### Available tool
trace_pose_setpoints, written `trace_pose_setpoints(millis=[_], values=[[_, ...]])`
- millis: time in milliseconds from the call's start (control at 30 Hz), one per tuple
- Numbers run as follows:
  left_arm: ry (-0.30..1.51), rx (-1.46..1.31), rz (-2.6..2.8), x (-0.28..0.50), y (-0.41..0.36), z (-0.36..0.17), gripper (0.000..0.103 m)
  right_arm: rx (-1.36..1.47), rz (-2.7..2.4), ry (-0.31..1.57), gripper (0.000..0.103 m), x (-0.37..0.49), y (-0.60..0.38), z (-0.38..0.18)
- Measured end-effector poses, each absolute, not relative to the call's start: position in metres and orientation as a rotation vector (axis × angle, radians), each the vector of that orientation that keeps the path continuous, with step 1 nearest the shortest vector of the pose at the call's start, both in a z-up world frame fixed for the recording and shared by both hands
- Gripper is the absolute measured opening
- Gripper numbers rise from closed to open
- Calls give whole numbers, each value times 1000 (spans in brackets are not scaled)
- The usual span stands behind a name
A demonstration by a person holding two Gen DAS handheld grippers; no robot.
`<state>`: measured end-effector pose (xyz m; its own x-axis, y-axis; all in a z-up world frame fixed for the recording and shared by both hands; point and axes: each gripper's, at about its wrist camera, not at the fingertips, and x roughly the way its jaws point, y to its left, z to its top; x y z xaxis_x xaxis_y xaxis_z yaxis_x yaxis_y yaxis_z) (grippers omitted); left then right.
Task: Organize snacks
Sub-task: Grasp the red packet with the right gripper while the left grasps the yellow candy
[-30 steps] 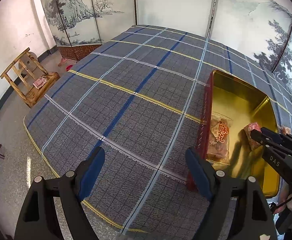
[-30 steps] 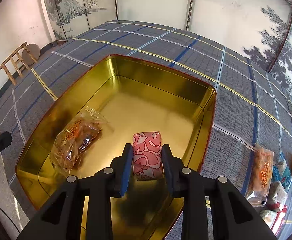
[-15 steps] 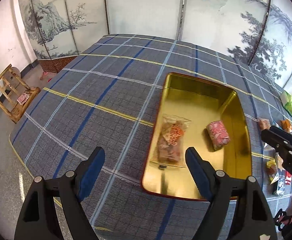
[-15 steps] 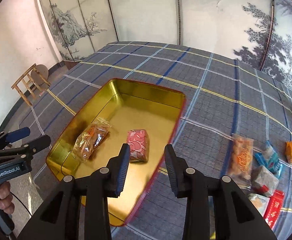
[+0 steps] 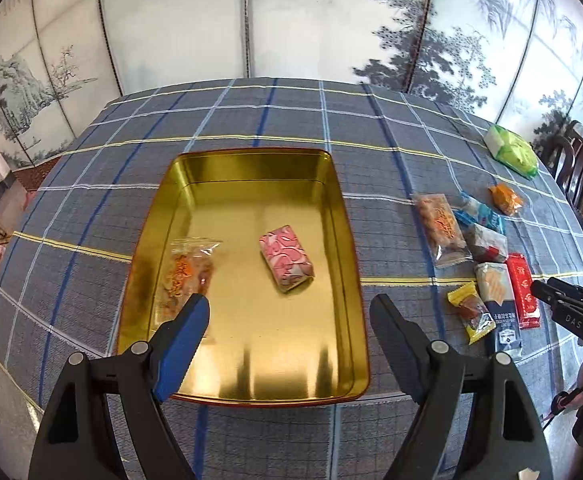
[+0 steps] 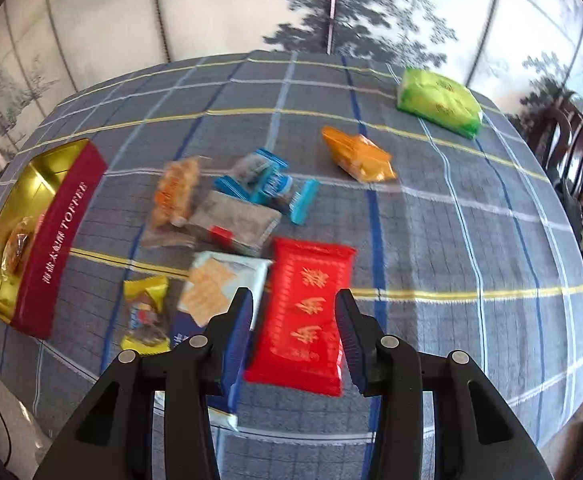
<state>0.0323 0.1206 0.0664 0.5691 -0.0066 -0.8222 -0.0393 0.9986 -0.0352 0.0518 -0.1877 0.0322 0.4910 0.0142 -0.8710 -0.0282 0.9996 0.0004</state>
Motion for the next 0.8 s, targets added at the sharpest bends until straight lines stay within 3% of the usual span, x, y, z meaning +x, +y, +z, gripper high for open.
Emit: trace_pose_setpoints(millis=[367,800], values=[[1018,5,-76,44,66,57,80,108,4,1084,53,64,-200,4],[1067,35,-128,54,20,46,80,-11,13,1039,52,67,-179,-7]])
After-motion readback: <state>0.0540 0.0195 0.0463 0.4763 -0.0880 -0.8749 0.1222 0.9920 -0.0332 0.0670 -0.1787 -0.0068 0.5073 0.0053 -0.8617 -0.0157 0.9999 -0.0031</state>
